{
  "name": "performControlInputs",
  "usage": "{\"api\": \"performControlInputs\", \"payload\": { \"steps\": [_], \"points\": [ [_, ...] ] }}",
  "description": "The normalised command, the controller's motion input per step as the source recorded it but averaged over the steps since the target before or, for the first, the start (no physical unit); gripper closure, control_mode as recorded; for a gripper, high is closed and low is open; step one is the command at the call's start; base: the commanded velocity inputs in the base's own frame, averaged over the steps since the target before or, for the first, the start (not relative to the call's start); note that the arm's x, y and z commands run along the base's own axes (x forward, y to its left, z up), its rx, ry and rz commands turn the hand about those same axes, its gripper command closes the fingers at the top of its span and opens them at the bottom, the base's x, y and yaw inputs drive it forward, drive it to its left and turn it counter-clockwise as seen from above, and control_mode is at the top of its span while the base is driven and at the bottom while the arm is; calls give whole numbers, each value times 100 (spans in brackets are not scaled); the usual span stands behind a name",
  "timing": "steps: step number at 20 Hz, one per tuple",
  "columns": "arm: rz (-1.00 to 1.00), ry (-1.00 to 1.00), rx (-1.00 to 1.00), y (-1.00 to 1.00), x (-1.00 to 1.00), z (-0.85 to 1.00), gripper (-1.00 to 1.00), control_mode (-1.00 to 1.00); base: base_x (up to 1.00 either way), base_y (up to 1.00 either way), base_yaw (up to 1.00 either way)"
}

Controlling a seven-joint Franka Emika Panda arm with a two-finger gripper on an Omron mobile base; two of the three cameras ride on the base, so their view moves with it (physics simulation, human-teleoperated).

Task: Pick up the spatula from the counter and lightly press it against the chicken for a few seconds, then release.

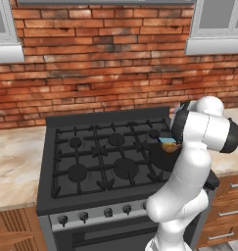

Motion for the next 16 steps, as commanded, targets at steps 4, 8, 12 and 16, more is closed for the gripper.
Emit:
{"api": "performControlInputs", "payload": {
  "steps": [4, 8, 12, 16],
  "points": [
    [4, 0, -6, 11, 0, -31, 100, -100, 0, 0, 0],
    [4, 0, -7, 19, -3, -30, 100, -100, 0, 0, 0],
    [4, 0, -6, 22, -18, -27, 100, -100, 0, 0, 0],
    [5, 0, -6, 27, -29, -28, 100, -100, 0, 0, 0]
  ]
}}
